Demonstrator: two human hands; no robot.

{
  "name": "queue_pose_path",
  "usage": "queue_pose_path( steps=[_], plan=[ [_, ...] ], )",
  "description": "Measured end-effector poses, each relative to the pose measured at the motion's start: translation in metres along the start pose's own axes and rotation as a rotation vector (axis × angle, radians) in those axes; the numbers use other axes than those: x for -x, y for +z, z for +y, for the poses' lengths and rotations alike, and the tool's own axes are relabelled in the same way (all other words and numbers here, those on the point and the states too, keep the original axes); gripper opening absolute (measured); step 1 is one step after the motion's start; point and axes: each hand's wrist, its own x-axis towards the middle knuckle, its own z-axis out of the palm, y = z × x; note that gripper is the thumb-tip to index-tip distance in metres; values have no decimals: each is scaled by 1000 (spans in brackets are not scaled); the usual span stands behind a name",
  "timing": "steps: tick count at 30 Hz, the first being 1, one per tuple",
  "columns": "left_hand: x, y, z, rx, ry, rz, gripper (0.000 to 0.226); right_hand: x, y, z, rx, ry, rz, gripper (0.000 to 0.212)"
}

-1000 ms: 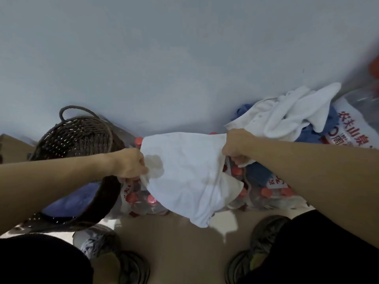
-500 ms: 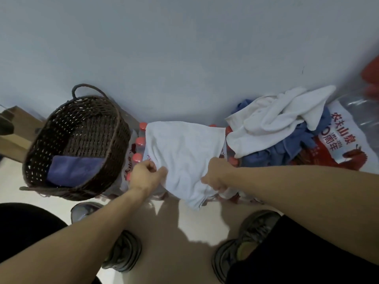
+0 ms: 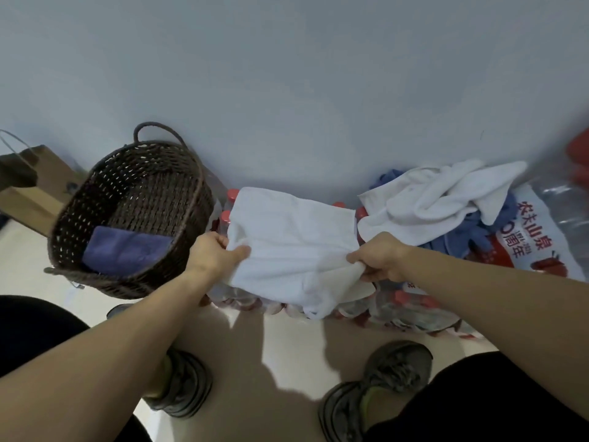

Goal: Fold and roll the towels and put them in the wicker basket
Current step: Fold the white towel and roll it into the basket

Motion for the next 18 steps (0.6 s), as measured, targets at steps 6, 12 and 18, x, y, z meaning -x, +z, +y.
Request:
queue_pose_path(
  steps=[6, 12, 18],
  plan=[
    [-6, -17, 9, -283, -114, -147, 49, -7, -2, 10, 116, 24, 46, 16],
    [-7, -22, 2, -11, -179, -251, 38, -5, -2, 5, 428, 116, -27, 19],
    [12, -6, -10, 148, 45, -160, 44, -14, 16, -24, 941, -481, 217, 31]
  ],
)
